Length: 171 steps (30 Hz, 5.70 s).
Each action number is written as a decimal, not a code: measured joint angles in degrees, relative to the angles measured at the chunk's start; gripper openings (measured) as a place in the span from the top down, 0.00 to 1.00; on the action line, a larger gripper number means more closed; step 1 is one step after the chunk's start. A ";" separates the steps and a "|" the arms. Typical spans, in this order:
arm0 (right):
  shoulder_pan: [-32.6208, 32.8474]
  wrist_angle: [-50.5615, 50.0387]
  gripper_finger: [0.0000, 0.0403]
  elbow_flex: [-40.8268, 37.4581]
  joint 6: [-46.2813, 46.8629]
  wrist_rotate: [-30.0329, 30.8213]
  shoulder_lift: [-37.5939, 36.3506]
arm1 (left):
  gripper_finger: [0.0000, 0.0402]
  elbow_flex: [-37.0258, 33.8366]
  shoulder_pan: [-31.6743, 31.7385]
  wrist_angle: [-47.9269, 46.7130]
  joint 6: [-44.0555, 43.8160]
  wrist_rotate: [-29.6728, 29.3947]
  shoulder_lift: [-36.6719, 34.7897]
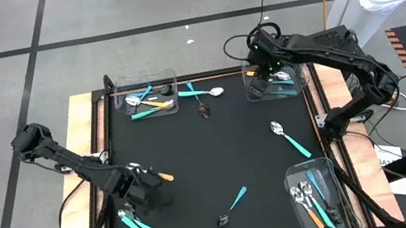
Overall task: Sort silverware by color (type)
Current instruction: Put the light blue spoon into the top right transparent bin
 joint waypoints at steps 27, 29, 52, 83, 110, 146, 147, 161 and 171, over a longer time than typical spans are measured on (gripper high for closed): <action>29.07 6.35 0.64 0.02 14.11 5.00 -0.70 | 0.57 0.28 -23.17 9.83 -2.10 1.79 15.61; 30.58 6.48 0.64 0.02 14.91 6.03 -0.70 | 0.62 0.28 -23.43 9.69 -1.25 1.32 15.74; 50.84 -4.29 0.71 -3.91 33.94 14.44 -1.05 | 0.87 4.37 -16.97 -2.57 1.96 -16.48 14.93; 61.83 76.27 0.50 -30.18 33.52 35.18 0.59 | 0.88 4.50 10.66 61.83 57.12 -40.62 14.84; 53.54 97.99 0.80 -30.14 25.39 31.17 6.12 | 0.88 4.50 17.97 62.75 57.22 -34.24 14.82; 26.87 23.40 0.88 -30.14 32.51 52.84 -29.10 | 0.53 4.48 17.48 49.13 42.55 -31.13 14.88; 25.76 23.48 0.88 -30.14 32.32 52.90 -28.82 | 0.53 4.48 17.50 49.27 42.55 -31.13 14.88; 13.28 25.75 0.77 -30.14 14.77 42.29 -17.95 | 0.53 4.46 18.43 48.32 42.21 -31.33 14.86; 13.47 32.04 0.40 -30.14 12.29 39.09 -20.16 | 0.53 4.46 18.42 41.29 41.99 -31.42 14.84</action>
